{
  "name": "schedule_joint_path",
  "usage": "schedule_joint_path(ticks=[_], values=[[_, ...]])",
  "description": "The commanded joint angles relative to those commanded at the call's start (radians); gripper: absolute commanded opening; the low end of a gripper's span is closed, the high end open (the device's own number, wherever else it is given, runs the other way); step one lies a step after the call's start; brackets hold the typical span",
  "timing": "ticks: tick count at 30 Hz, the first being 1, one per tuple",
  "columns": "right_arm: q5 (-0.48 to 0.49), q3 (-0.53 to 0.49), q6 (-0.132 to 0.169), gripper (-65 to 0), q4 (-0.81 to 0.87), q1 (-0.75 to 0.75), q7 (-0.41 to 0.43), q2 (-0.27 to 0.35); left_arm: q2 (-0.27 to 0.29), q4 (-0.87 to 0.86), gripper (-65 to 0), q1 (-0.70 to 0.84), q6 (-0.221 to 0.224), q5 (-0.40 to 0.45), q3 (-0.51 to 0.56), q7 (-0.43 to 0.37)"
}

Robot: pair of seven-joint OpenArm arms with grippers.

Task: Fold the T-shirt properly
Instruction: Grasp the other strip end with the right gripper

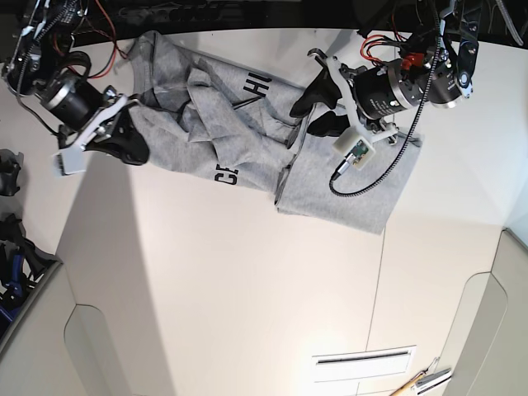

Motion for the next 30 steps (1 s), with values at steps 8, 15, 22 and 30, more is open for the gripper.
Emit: schedule_joint_path(ticks=[8,15,22,30], values=[[0.081,0.12,-0.003,-20.5,-0.097,-0.157,0.01,0.089,0.033,0.0,-35.9,0.0,-0.001,-0.01,0.0,-0.004],[0.189,0.115,0.035,-20.5,-0.353,-0.106,0.006,0.082,0.041,0.0,-35.9,0.0,-0.001,-0.013,0.0,-0.003],[0.204,0.043,0.039,-20.5,-0.357,-0.088,0.011,0.028,0.042,0.0,-35.9,-0.001,0.0,-0.014,0.0,-0.004],[0.151,-0.075,0.038,-20.5,-0.357,-0.007,0.018,-0.066,0.041,0.0,-35.9,0.0,0.0,-0.013,0.0,-0.003]])
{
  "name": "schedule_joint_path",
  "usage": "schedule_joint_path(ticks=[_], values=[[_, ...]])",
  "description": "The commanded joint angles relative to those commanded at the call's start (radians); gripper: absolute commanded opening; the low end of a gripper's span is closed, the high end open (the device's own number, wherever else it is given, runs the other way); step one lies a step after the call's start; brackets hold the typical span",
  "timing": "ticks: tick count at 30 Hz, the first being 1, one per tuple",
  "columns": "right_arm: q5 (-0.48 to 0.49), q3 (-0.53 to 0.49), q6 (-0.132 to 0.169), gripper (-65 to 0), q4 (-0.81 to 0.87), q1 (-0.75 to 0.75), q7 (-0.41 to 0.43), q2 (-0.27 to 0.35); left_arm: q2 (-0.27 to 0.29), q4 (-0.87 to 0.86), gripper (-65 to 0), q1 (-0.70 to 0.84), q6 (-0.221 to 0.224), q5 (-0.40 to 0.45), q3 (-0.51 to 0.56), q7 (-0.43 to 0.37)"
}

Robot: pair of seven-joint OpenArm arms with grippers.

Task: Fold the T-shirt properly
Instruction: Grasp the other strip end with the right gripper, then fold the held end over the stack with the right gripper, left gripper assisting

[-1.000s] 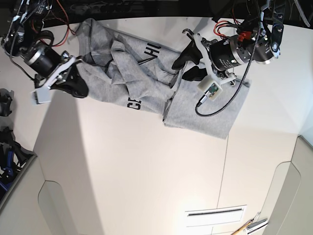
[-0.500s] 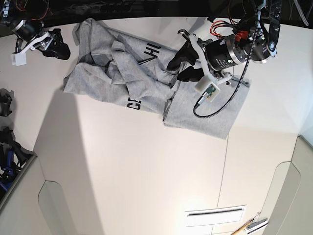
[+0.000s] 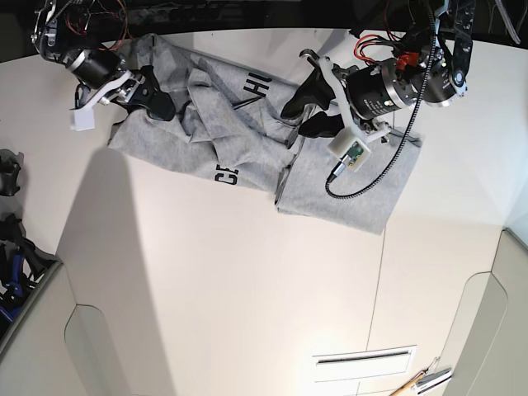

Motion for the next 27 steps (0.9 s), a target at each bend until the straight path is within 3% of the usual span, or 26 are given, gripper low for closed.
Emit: schedule_joint_path(ticks=[5,11,12,16,22,27], values=[[-0.039,-0.066,-0.004,-20.5,0.0,0.003,0.046,-0.026,0.0,0.0,-35.9,0.0,0.0,0.0,0.0,0.003],[-0.045,-0.074,-0.004,-20.8,0.0,0.003,0.083,-0.028,0.0,0.0,-35.9,0.0,0.0,0.0,0.0,0.003],[-0.053,-0.074,-0.004,-23.5,0.0,0.003,0.098,-0.028,0.0,0.0,-35.9,0.0,0.0,0.0,0.0,0.003],[-0.059,-0.072,-0.005,-47.5,0.0,0.012,0.109,-0.028,0.0,0.0,-35.9,0.0,0.0,0.0,0.0,0.003],[-0.085,-0.072,-0.005,-65.0,0.0,0.042,0.13,-0.028,0.0,0.0,-36.0,0.0,0.0,-0.001,0.0,0.003],[-0.093,-0.07,-0.004,-65.0,0.0,0.042,0.132,-0.024,0.0,0.0,-36.0,0.0,0.0,-0.001,0.0,0.004]])
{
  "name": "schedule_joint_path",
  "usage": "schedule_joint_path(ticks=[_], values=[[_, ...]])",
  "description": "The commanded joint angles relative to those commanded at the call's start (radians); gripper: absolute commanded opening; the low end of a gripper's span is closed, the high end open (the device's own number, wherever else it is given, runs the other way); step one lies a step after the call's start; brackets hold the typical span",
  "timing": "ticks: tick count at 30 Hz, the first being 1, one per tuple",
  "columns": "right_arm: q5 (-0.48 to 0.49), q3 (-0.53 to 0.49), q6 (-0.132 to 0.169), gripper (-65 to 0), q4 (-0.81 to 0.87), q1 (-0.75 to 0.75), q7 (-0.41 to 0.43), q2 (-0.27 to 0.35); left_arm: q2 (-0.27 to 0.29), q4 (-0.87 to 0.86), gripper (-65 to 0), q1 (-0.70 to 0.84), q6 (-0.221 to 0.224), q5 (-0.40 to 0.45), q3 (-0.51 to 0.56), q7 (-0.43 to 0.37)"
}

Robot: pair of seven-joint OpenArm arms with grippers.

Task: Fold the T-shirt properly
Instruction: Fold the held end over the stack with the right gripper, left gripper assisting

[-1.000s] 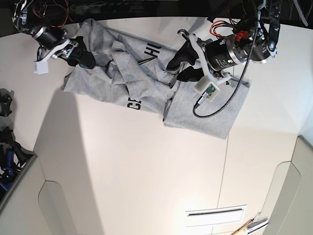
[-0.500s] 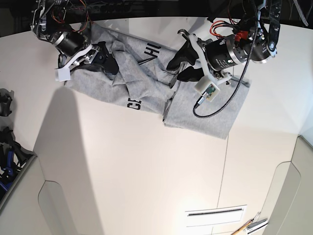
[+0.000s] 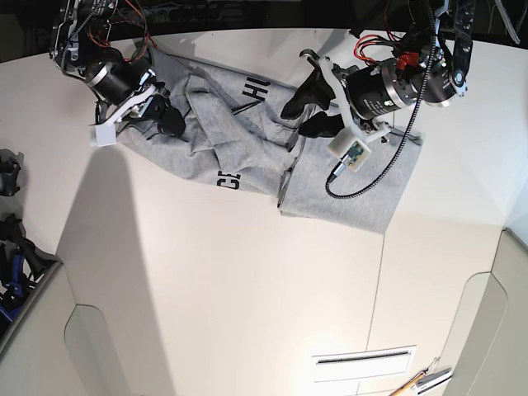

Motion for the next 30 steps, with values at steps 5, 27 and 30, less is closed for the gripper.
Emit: schedule_joint_path(ticks=[5,27,30], values=[[-0.033,0.096,0.0,-65.0,0.001,0.013,-0.001,0.054,0.0,0.018,-36.0,-0.003,0.0,-0.001,-0.007,-0.001],[0.085,0.258,-0.003,-65.0,0.069,0.273,-0.215,0.416,0.203,-0.362,-36.0,-0.084,0.053,0.119,-0.078,-0.135],[0.081,0.24,-0.003,-65.0,0.124,0.303,-0.219,0.378,0.253,-0.406,-36.0,-0.106,0.053,0.12,-0.077,-0.135]])
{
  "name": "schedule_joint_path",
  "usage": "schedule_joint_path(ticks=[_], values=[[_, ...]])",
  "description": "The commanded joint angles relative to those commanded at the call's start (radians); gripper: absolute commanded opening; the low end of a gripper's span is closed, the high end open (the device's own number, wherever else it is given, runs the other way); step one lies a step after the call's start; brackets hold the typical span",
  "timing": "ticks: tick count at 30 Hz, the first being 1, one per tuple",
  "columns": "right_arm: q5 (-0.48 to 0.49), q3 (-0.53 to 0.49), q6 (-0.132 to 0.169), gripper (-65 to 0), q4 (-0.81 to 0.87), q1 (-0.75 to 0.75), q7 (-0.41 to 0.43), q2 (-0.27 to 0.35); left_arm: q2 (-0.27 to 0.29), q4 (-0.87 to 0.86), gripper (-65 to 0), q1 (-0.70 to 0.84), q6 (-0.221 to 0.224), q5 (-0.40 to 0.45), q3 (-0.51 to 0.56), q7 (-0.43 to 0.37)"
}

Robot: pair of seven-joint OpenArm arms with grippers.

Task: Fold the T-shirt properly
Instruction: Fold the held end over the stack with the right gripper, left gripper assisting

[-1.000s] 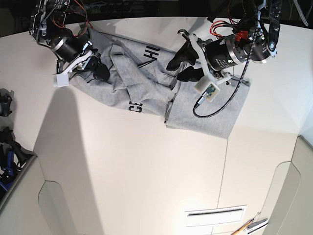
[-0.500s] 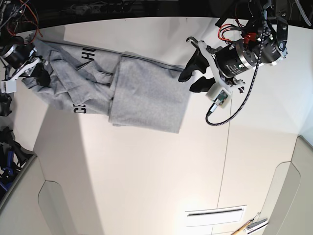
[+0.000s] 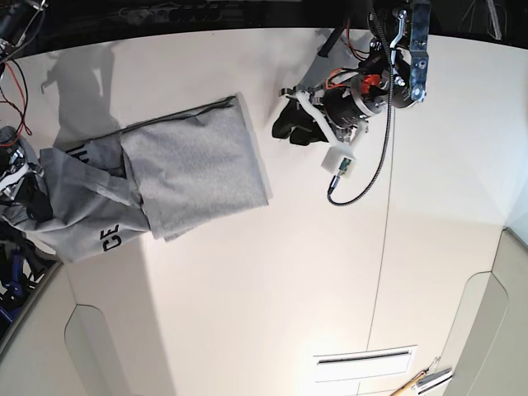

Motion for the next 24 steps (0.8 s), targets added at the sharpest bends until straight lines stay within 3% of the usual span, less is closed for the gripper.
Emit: schedule_joint_path(ticks=[3,8,13,14,16,17,20,24], values=[[-0.037,-0.078,0.0,-65.0,0.101,0.003,-0.003,-0.068,0.021,-0.031,-36.0,-0.019,0.0,0.0,0.0,-0.001],[-0.15,-0.309,-0.012,-65.0,0.206,0.004,-0.003,-0.174,0.038,-0.067,-36.0,-0.027,0.0,0.003,0.001,-0.011],[-0.367,-0.55,-0.012,-65.0,0.143,0.002,-0.002,-0.274,0.037,-0.067,-36.0,-0.026,0.0,0.004,0.001,-0.011],[-0.389,-0.597,-0.012,-58.0,0.117,0.002,0.007,-0.283,0.037,-0.067,-36.0,-0.027,0.0,-0.002,0.001,-0.009],[-0.442,-0.69,-0.012,-37.5,0.064,0.002,0.059,-0.283,0.037,-0.067,-36.0,-0.027,0.0,-0.013,0.001,-0.008],[-0.481,-0.733,-0.012,-31.4,0.043,0.004,0.092,-0.283,0.037,-0.067,-36.0,-0.027,0.0,-0.019,0.001,-0.007],[-0.564,-0.837,-0.014,-29.6,0.022,0.008,0.162,-0.283,0.037,-0.058,-36.0,-0.027,-0.033,-0.066,-0.008,0.034],[-0.566,-0.929,-0.019,-29.6,0.024,0.048,0.167,-0.284,0.037,-0.02,-36.0,-0.025,-0.058,-0.16,-0.092,0.123]])
